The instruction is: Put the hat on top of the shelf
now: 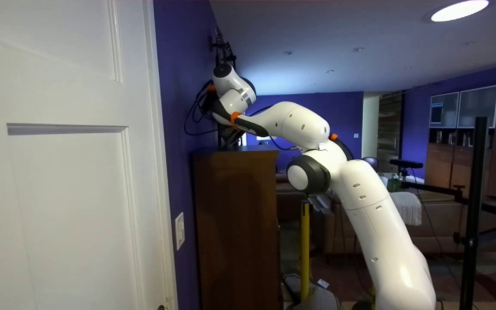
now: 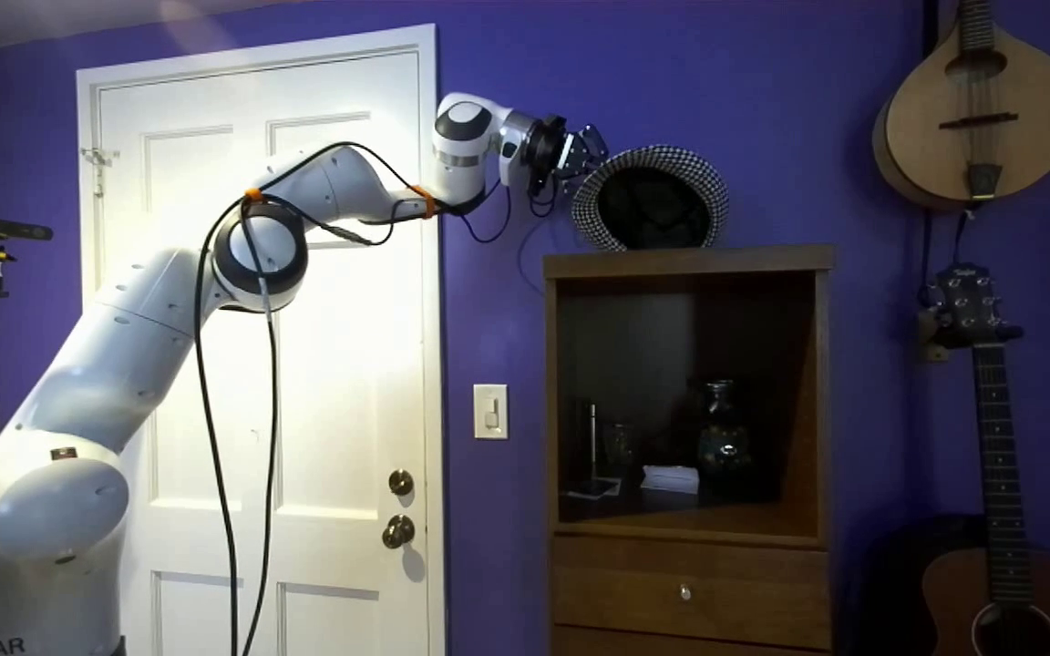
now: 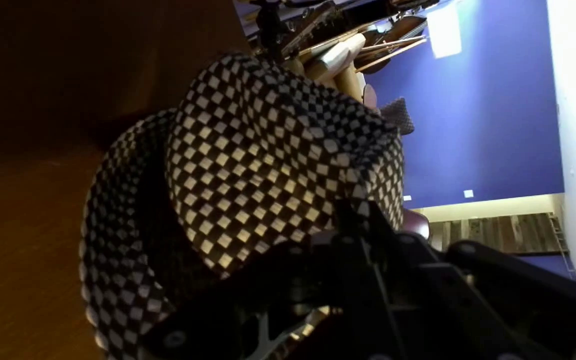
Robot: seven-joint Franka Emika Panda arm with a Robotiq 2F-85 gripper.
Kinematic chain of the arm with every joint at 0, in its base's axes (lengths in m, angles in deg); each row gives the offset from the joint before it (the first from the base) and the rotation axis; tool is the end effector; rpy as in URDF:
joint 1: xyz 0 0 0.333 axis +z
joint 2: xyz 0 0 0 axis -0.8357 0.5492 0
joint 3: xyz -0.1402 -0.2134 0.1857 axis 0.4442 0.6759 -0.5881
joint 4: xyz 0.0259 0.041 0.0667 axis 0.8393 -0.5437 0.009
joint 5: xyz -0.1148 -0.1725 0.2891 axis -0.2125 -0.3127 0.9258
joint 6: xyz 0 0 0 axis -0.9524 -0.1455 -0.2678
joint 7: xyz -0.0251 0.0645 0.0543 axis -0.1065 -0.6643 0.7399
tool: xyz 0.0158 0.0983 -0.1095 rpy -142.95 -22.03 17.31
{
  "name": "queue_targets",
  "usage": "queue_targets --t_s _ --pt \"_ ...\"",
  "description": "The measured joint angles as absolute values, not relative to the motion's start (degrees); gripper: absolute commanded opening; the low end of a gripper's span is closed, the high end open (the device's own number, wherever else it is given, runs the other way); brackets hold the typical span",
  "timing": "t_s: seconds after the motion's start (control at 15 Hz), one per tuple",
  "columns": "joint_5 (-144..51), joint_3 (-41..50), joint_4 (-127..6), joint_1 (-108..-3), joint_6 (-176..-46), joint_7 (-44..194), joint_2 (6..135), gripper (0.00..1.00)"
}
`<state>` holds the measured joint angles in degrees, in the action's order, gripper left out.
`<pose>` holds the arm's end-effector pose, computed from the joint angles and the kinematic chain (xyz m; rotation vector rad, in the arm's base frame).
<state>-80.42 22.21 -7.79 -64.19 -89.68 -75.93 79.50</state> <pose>0.5741 -0.2770 0.8098 -0.0120 2.3367 -1.4531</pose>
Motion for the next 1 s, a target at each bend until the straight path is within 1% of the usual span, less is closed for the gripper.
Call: queue_targets --t_s 0.07,0.13,0.2,0.27,0.33,0.47,0.67,0.87,1.0 --pt "-80.42 22.7 -7.02 -64.13 -89.54 -75.93 80.39 0.34" --pt "-80.42 22.98 -6.58 -64.0 -89.17 -75.93 81.14 0.32" --pt "-80.42 23.2 -6.22 -63.82 -88.8 -75.93 81.74 0.33" --pt "-80.44 23.28 -6.07 -63.6 -88.51 -75.93 82.21 0.39" --pt "-80.45 23.29 -6.06 -63.33 -88.15 -75.93 82.52 0.47" --pt "-80.45 23.25 -6.06 -62.59 -86.64 -75.93 82.72 0.59" --pt "-80.44 23.19 -5.12 -61.31 -81.8 -74.81 82.64 0.81" --pt "-80.22 22.61 -3.71 -60.62 -76.74 -70.21 82.1 0.99" --pt "-78.87 21.66 -3.01 -60.65 -73.44 -65.05 81.49 1.0"
